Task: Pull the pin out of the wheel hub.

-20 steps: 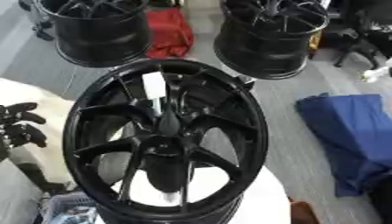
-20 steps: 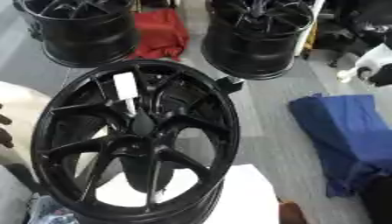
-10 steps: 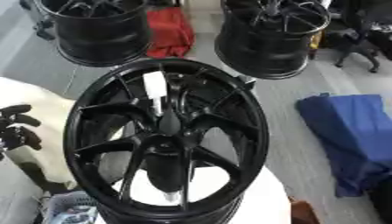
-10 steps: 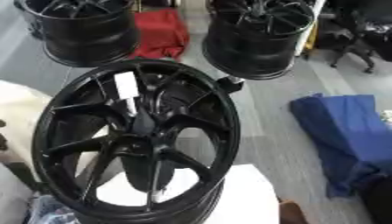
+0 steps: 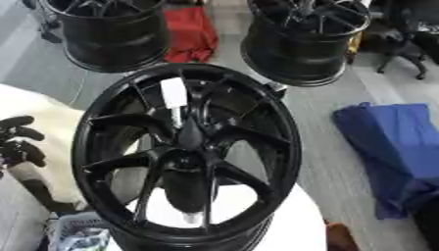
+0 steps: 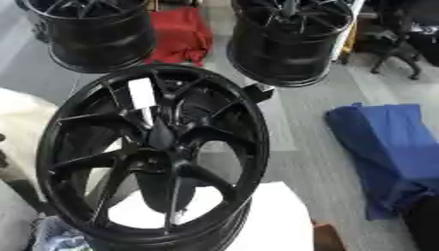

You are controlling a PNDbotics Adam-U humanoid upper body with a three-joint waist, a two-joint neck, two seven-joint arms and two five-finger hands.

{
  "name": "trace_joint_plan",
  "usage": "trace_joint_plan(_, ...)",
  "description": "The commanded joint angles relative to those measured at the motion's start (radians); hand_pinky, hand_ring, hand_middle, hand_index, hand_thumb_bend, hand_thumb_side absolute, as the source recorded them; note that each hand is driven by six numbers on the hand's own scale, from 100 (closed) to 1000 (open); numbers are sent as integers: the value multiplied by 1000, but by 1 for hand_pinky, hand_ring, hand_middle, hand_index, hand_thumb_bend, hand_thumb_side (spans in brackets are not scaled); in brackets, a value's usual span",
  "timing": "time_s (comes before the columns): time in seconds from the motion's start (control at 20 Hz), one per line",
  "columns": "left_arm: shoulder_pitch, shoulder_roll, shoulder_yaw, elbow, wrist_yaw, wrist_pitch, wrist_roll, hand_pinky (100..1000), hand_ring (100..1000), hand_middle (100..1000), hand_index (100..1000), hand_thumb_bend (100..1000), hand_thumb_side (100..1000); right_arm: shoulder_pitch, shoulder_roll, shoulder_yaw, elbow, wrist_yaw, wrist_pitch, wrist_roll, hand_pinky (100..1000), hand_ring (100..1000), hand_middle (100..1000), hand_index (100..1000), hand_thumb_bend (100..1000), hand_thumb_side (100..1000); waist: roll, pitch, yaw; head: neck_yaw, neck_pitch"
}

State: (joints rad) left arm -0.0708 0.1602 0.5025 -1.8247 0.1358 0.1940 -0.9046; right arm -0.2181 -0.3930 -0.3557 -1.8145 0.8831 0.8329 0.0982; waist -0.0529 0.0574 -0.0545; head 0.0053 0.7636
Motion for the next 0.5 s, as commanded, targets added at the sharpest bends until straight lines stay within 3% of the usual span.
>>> trace_joint_plan(0.05, -10, 19, -3, -17, 5, 4, -2, 580, 570, 648, 862, 100, 892, -5, -19, 15, -27, -9, 22, -50, 768, 727, 813, 908, 352, 450, 0, -10, 1, -4, 2)
trace_joint_plan(0.5, -15, 26, 0, -16, 13, -1, -2, 579, 570, 648, 862, 100, 886, -12, 12, 30, 9, -125, -70, -175, 769, 724, 808, 907, 333, 468, 3, -10, -1, -3, 5)
